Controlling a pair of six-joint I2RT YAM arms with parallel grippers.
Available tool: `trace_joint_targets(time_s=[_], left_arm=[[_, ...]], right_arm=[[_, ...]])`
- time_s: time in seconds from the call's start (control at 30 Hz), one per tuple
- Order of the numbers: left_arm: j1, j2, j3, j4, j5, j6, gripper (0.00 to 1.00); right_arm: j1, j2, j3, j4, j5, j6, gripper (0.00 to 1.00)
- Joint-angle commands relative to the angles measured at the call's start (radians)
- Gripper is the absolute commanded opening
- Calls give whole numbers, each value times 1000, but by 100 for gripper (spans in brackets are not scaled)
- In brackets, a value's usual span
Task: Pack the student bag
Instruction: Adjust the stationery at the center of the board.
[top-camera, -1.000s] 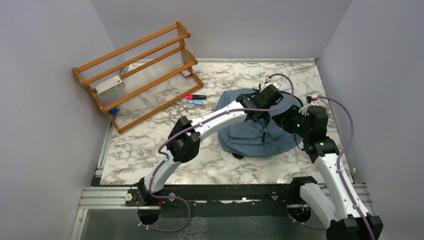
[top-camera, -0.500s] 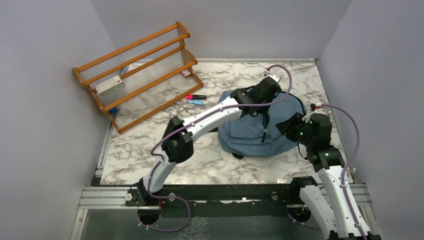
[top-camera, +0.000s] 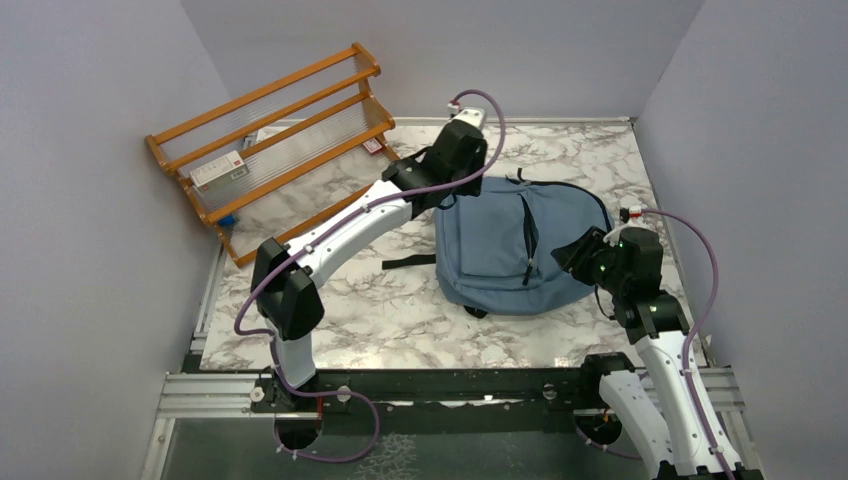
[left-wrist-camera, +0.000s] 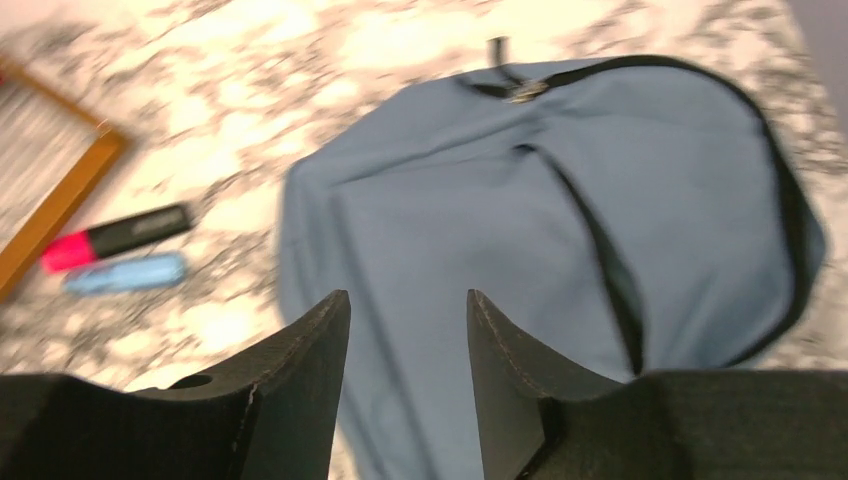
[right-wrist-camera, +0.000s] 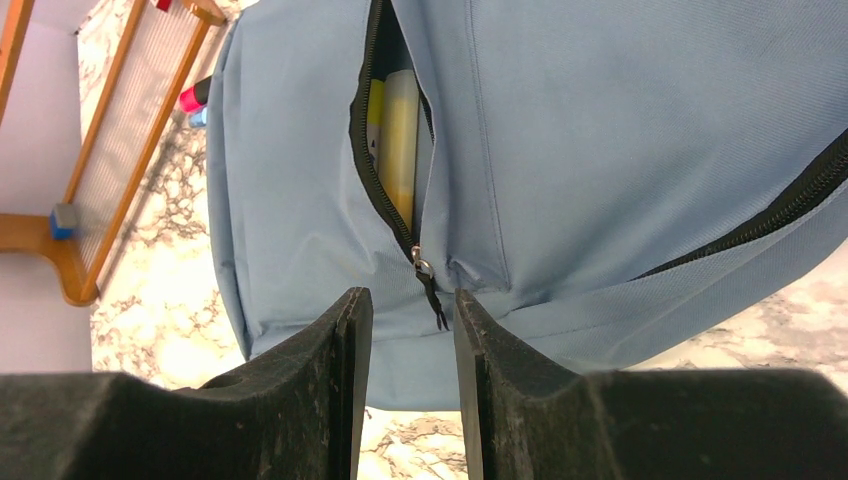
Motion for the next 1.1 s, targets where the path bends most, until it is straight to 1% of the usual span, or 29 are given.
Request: trace_joint_targets(time_s=[0.0,0.17,0.3,0.4,0.5,0.7,0.8,1.07], left_arm=[[105,-127,-188,106,-41,-36,49],[195,-183,-351,147,-118,-40,51],[262,-190,-441,186,-142,-68,51],[320,-174,-485,210,-132,-108,52],[382,-150,-516,240,-89,-139,52],[431,-68,-493,258,-60,-146,51],[441,-20,-470,264,-49,-146,47],[447,90,-417,268,-40,-141,47]], right_arm=[[1,3,-7,-8,8,-17,40],[0,15,-10,-4,-4,-23,40],[0,17,-9,-3,-10,-26,40],[0,17,-10,-2,-16,-27,40],[0,17,-11,-2,-21,-27,40],[0,10,-15,-3,-28,-27,41],[0,13,-17,-1,-36,-27,41],[0,14,-20,0,-43,-27,41]])
